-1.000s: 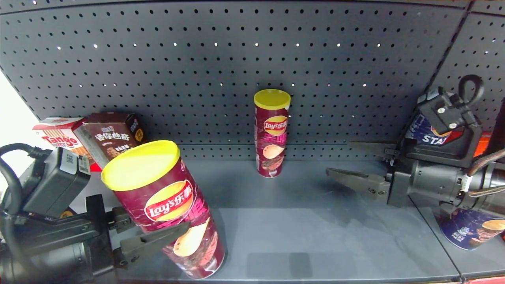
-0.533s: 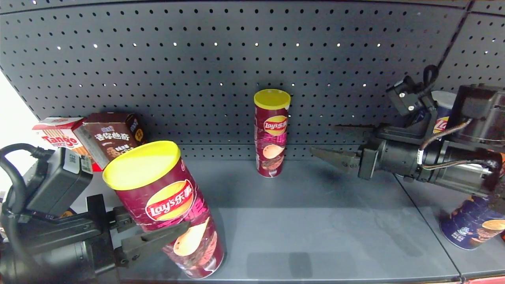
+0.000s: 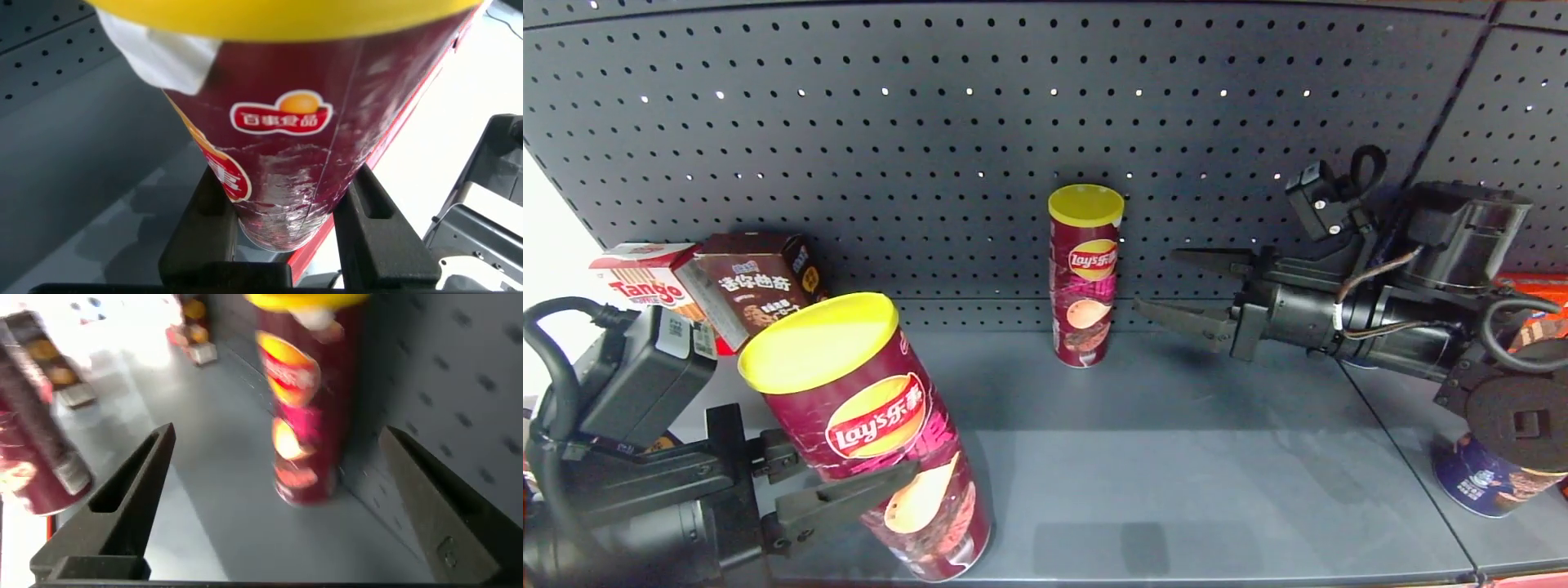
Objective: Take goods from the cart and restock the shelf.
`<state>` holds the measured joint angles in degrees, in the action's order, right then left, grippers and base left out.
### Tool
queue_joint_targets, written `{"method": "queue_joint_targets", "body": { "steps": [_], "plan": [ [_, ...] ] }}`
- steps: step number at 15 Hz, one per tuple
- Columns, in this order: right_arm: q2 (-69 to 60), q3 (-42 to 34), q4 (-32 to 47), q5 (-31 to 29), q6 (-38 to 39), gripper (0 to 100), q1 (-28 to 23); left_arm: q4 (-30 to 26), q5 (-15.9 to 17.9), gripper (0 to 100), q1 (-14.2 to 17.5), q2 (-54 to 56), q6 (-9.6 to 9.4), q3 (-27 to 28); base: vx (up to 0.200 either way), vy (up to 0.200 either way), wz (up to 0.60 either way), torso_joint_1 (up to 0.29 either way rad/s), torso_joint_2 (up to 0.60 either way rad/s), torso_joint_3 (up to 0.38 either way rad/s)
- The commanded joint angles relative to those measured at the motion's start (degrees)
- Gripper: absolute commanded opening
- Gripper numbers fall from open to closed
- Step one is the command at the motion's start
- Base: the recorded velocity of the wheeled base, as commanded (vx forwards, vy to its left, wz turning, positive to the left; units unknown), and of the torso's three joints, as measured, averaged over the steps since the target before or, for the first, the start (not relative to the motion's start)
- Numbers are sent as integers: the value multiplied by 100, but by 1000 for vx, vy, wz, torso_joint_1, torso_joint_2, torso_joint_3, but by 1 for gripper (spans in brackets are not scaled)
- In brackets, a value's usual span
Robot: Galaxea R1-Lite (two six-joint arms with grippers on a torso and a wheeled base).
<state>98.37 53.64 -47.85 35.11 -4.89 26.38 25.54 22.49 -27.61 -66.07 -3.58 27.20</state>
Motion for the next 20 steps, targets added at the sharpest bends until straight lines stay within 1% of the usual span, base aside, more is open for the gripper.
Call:
{"method": "queue_joint_targets", "body": {
  "steps": [1,8,10,12,13,14,20],
  "plan": [
    [324,68,-146,66,-12,100,25,4,45,0,10,-2,-2,-4,0,0,0,0,0,0],
    [596,323,-163,198,-47,100,43,4,159,0,10,-2,7,5,0,0,0,0,0,0],
    [763,437,-199,471,-126,100,-1,4,159,0,28,-2,7,5,0,0,0,0,0,0],
    [956,569,-216,506,-179,100,-10,4,150,0,28,-11,16,5,0,0,0,0,0,0],
    [1035,648,-216,506,-179,100,-10,4,150,0,28,-2,77,5,0,0,0,0,0,0],
    [1106,718,-234,506,-179,100,-10,4,150,0,37,-2,86,5,0,0,0,0,0,0],
    [1642,1149,-418,594,-197,100,-10,4,150,0,37,-2,86,5,0,0,0,0,0,0]
  ]
}}
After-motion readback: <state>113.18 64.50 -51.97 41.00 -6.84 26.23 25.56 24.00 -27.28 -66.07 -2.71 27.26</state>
